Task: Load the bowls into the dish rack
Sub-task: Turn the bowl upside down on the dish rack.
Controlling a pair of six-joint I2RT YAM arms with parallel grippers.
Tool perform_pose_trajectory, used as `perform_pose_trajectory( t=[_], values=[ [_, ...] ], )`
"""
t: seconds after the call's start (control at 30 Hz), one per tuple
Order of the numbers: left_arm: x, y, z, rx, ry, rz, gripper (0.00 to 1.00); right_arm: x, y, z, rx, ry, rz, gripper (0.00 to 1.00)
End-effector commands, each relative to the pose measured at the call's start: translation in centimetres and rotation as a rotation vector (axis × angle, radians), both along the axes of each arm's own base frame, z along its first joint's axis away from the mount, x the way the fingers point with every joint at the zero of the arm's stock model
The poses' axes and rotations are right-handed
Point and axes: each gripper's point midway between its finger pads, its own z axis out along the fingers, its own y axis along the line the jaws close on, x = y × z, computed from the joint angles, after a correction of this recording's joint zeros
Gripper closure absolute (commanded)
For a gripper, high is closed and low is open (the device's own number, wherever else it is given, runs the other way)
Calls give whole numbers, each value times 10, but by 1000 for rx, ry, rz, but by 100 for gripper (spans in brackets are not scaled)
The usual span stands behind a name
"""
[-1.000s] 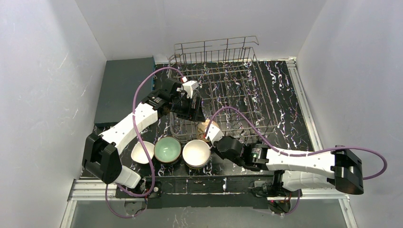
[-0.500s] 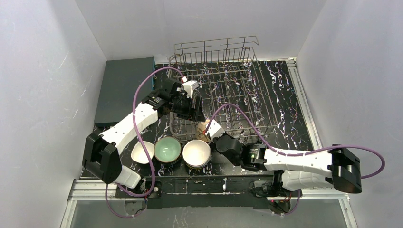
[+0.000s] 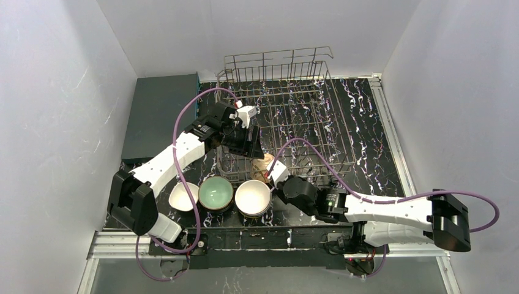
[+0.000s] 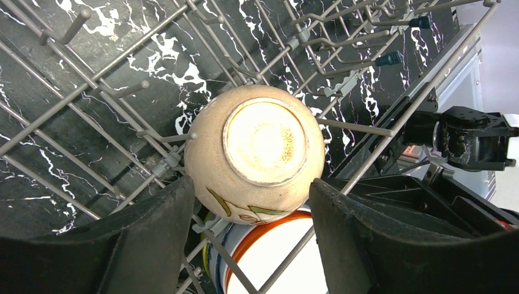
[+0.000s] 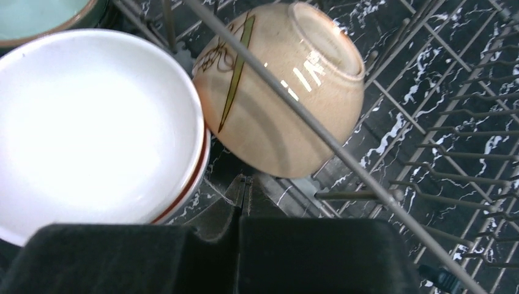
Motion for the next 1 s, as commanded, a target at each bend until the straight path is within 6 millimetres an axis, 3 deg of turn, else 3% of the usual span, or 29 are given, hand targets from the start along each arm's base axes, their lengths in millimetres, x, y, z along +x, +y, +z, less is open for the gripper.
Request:
perform_pose_trajectory(
  t=[0.0, 0.27, 0.63, 0.97],
  values=[
    [-3, -7, 4, -4, 9, -31, 35, -7, 0, -7, 21, 43, 16, 99],
    [-4, -11, 0, 3, 22, -39, 37, 15, 0, -6, 15, -24, -106, 99],
    [-5, -10, 0, 11, 14, -40, 35, 33, 3, 31, 130, -130, -189, 99],
    [-2, -1, -4, 68, -21, -11, 30, 40, 6, 22, 120, -126, -258, 99]
  ],
)
